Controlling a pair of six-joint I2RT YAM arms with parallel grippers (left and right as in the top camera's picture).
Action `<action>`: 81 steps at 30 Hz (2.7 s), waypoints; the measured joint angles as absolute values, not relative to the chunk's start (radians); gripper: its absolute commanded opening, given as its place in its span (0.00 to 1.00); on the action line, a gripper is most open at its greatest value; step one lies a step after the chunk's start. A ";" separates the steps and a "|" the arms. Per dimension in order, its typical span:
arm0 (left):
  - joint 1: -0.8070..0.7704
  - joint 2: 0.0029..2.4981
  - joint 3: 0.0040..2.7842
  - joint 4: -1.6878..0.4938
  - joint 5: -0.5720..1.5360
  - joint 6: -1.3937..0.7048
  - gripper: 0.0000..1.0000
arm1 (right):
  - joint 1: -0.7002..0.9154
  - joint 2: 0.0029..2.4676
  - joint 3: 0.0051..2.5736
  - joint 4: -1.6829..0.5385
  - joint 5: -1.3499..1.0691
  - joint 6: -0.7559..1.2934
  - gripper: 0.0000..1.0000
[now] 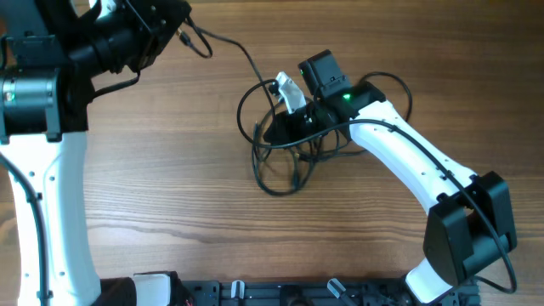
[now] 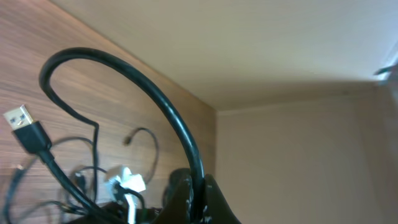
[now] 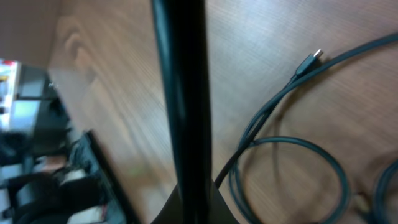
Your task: Untangle cables
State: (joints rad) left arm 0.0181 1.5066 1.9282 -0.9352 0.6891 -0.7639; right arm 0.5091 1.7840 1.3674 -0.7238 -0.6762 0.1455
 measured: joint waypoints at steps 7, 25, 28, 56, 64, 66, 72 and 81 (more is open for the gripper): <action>0.018 1.514 1.928 -0.989 0.651 -0.698 0.04 | 0.515 1.790 1.342 -0.702 -0.624 0.259 0.04; 0.018 1.514 1.928 -1.017 0.602 -0.656 0.04 | 0.509 1.676 1.671 -1.037 -0.221 0.160 0.04; 0.018 1.514 1.928 -1.018 0.598 -0.647 0.04 | 0.546 1.677 1.676 -1.148 -0.317 0.030 0.04; 0.001 1.515 1.866 -1.284 0.457 -0.484 0.04 | 0.556 1.779 1.738 -1.159 -0.350 -0.054 0.04; 0.001 1.535 1.559 -1.151 0.401 -0.446 0.04 | 0.556 1.786 1.738 -1.008 -0.348 -0.054 0.04; 0.001 1.535 1.515 -1.119 0.421 -0.429 0.04 | 0.556 1.804 1.738 -0.986 -0.373 -0.053 0.04; 0.001 1.535 1.425 -1.077 0.507 -0.392 0.04 | 0.556 1.885 1.738 -0.937 -0.441 -0.030 0.04; 0.001 1.535 1.263 -0.892 0.705 -0.382 0.04 | 0.556 1.921 1.738 -0.920 -0.516 0.008 0.04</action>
State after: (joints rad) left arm 0.0010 1.5352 1.2633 -0.8925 0.7048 -0.3817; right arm 0.5556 1.9209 1.7382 -0.9203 -0.5159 0.0082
